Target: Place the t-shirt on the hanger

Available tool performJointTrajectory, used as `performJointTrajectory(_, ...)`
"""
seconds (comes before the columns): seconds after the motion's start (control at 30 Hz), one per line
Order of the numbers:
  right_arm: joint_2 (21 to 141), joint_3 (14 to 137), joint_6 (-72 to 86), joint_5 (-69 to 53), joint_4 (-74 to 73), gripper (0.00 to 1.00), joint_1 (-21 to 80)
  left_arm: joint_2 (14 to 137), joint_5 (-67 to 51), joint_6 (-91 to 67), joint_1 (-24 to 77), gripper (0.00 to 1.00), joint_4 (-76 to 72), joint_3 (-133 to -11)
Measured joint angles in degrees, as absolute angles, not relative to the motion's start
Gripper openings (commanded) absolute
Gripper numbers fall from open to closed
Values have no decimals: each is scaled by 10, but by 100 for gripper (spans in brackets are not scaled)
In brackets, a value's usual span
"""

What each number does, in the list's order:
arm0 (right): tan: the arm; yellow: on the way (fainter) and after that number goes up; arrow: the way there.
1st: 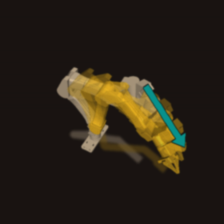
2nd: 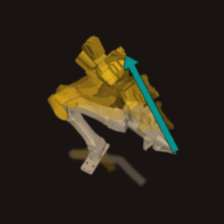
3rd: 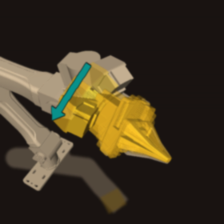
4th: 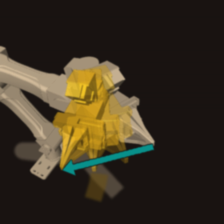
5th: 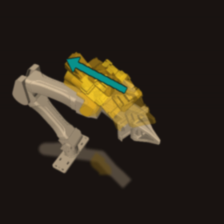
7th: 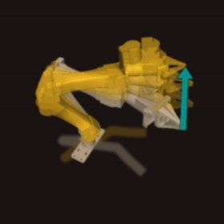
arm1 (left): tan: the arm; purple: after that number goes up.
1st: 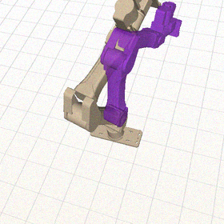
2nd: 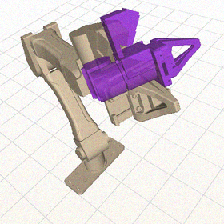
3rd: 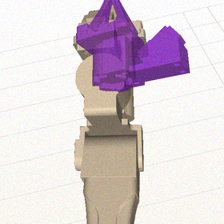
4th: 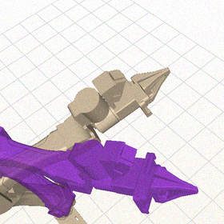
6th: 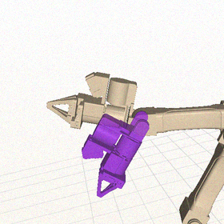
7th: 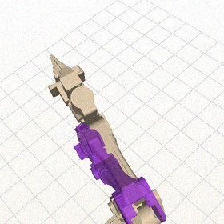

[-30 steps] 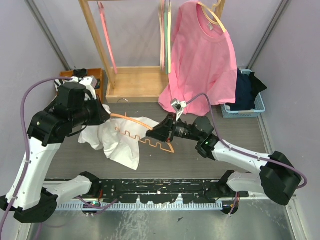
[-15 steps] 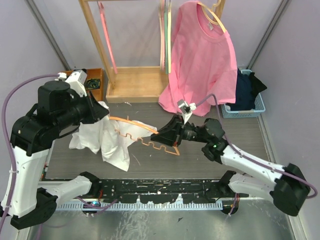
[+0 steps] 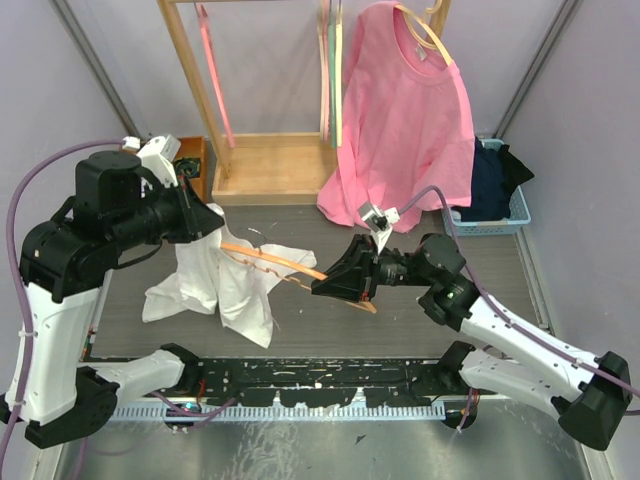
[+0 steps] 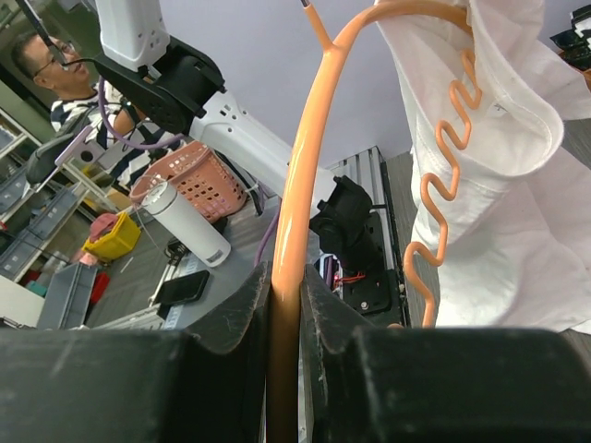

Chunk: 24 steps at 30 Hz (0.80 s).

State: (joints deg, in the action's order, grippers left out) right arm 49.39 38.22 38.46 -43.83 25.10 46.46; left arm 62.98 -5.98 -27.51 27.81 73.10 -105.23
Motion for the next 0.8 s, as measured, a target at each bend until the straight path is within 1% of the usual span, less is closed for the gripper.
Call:
performJointTrajectory(0.13,525,391,394,-432,266,1,465,635,-72,-275,278,10,737,-1052)
performJointTrajectory(0.23,550,389,422,-417,303,1,465,635,-77,-275,278,10,737,-1052)
performJointTrajectory(0.53,639,343,572,-387,534,1,466,624,-98,-277,278,10,724,-1029)
performJointTrajectory(0.7,665,340,618,-381,595,1,469,622,-106,-287,288,9,697,-1016)
performJointTrajectory(0.8,677,340,630,-375,618,1,474,622,-105,-294,312,9,677,-1011)
